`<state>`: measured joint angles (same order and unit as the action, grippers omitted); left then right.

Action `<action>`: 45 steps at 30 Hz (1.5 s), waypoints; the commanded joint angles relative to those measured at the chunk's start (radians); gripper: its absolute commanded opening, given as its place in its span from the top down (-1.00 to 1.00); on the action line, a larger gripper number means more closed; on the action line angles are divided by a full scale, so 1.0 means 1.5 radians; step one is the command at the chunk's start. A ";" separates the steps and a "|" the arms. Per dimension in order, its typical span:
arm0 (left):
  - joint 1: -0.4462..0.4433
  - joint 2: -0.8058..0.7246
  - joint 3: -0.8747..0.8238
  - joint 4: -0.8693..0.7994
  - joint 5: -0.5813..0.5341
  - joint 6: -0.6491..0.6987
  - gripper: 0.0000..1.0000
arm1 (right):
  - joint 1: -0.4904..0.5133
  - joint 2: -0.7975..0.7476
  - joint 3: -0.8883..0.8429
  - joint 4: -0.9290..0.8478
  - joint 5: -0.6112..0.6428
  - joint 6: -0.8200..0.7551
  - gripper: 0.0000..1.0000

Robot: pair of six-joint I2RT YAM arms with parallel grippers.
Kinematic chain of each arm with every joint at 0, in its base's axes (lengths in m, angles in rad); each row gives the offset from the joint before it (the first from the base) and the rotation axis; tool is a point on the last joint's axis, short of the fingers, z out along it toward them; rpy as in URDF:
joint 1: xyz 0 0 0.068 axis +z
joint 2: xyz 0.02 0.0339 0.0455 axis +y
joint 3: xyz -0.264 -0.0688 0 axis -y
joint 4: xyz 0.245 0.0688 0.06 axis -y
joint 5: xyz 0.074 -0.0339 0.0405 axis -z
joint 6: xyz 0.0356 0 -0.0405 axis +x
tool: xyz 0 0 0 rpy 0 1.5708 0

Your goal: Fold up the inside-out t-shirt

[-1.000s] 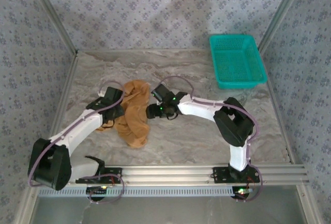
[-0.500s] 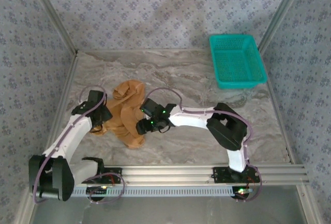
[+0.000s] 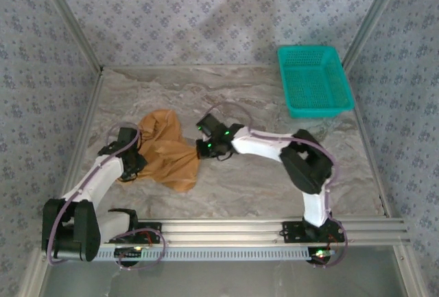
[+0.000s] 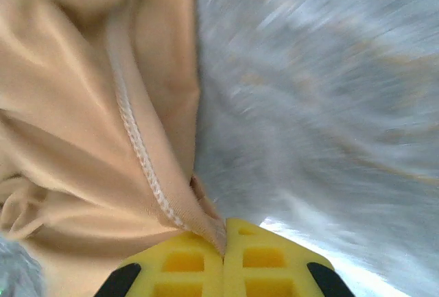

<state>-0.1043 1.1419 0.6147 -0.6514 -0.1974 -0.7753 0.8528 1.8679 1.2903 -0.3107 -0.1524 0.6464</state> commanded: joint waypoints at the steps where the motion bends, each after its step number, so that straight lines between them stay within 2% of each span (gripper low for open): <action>1: 0.006 -0.007 0.049 0.001 0.024 -0.002 0.70 | -0.069 -0.125 -0.043 -0.037 0.037 -0.028 1.00; 6: -0.010 -0.009 0.065 0.031 0.051 -0.015 0.74 | -0.167 -0.241 -0.148 -0.037 0.061 -0.033 1.00; 9: -0.019 0.008 0.063 0.047 0.050 -0.013 0.69 | -0.202 -0.265 -0.202 -0.030 0.067 -0.028 1.00; 10: -0.020 0.019 0.065 0.045 0.051 -0.010 0.58 | -0.205 -0.265 -0.212 -0.029 0.068 -0.028 1.00; 11: -0.020 0.030 0.071 0.039 0.051 -0.002 0.34 | -0.208 -0.264 -0.223 -0.028 0.069 -0.027 1.00; 13: -0.021 0.047 0.083 0.026 0.051 0.018 0.02 | -0.210 -0.259 -0.239 -0.024 0.068 -0.027 1.00; 15: -0.027 0.052 0.095 0.002 0.034 0.027 -0.23 | -0.210 -0.255 -0.246 -0.021 0.069 -0.026 1.00; 19: -0.042 0.045 0.084 -0.014 0.017 0.015 -0.29 | -0.212 -0.248 -0.236 -0.024 0.075 -0.035 1.00; 22: -0.047 0.052 0.050 0.018 0.027 0.001 -0.29 | -0.218 -0.241 -0.214 -0.035 0.080 -0.043 1.00; 28: -0.048 0.122 0.019 0.073 0.051 -0.012 -0.29 | -0.234 -0.224 -0.185 -0.046 0.069 -0.051 1.00; 29: -0.048 0.134 0.017 0.082 0.052 -0.012 -0.18 | -0.238 -0.221 -0.183 -0.046 0.065 -0.050 1.00; 32: -0.048 0.147 0.036 0.079 0.049 -0.008 0.62 | -0.245 -0.219 -0.173 -0.049 0.053 -0.051 1.00; 33: -0.048 0.141 0.054 0.060 0.042 -0.005 0.82 | -0.248 -0.222 -0.164 -0.056 0.049 -0.056 1.00; 34: -0.048 0.130 0.074 0.040 0.032 0.000 0.95 | -0.250 -0.228 -0.153 -0.067 0.049 -0.063 1.00; 35: -0.048 0.114 0.099 0.013 0.020 0.006 1.00 | -0.253 -0.236 -0.138 -0.085 0.052 -0.074 1.00; 40: -0.047 0.016 0.256 -0.114 -0.027 0.029 1.00 | -0.261 -0.307 -0.038 -0.178 0.062 -0.142 1.00; 45: -0.048 -0.072 0.384 -0.146 -0.014 0.056 1.00 | -0.263 -0.419 0.018 -0.190 0.012 -0.195 1.00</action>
<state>-0.1726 1.1000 1.1091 -0.7719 -0.1955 -0.7341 0.4667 1.3521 1.2564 -0.5407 -0.0917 0.4305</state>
